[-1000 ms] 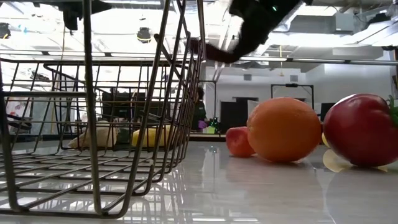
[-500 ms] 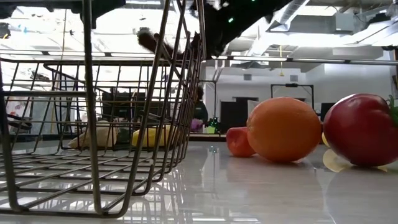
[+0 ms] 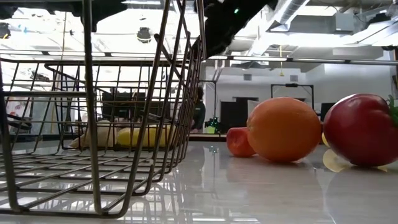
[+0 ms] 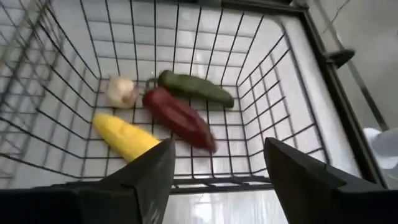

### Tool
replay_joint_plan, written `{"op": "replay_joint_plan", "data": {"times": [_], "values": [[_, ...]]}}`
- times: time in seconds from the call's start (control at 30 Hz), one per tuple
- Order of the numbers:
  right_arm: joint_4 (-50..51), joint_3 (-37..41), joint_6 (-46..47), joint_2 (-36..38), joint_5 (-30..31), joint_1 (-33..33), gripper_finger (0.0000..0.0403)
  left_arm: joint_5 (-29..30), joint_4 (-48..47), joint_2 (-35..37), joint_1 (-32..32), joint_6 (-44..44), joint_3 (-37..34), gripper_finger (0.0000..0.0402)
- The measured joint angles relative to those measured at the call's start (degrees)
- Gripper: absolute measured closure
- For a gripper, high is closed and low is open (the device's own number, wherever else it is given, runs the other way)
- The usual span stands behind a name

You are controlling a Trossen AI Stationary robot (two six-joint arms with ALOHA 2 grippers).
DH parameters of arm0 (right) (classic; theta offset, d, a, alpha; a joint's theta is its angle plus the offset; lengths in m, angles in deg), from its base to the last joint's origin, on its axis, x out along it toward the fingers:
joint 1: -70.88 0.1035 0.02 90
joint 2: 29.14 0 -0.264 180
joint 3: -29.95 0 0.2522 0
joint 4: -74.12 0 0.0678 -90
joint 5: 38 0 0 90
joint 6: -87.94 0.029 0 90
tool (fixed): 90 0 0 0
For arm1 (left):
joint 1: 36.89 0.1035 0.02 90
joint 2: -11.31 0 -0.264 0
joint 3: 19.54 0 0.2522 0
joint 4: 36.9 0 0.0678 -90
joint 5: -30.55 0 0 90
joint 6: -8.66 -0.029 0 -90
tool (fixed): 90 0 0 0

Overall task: Sort produce into baskets
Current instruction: Put the orange into the silver wire basket

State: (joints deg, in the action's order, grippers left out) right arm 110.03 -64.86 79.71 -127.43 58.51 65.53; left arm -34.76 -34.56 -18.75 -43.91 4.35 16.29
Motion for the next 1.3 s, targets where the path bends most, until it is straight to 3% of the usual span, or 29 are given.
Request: {"op": "replay_joint_plan", "data": {"times": [0.2,0.57,0.77,1.0,1.17,1.3], "values": [[7.7,5.0,3.9,5.4,1.1,0.8,0.0126,-0.1,-1.2,0.0,0.0,2.4,0.0,0.0264],[-2.0,26.5,6.9,13.4,2.4,3.7,0.0126,-1.9,-4.8,0.1,-0.2,8.6,0.0,0.0264],[-3.2,28.9,6.0,12.6,-1.6,5.3,0.0126,-1.9,-4.7,0.1,-0.2,8.7,0.0,0.0264],[-4.2,29.0,10.0,11.9,-11.9,6.4,0.0127,-2.0,-5.3,0.1,-0.2,10.2,0.0,0.0264],[-4.1,29.1,14.1,12.1,-11.9,13.2,0.0127,-2.9,-6.5,0.1,-0.2,10.4,0.0,0.0264],[-9.4,29.0,18.5,11.7,-6.7,19.5,0.0127,-2.8,-6.3,0.1,-0.2,11.0,0.0,0.0264]]}}
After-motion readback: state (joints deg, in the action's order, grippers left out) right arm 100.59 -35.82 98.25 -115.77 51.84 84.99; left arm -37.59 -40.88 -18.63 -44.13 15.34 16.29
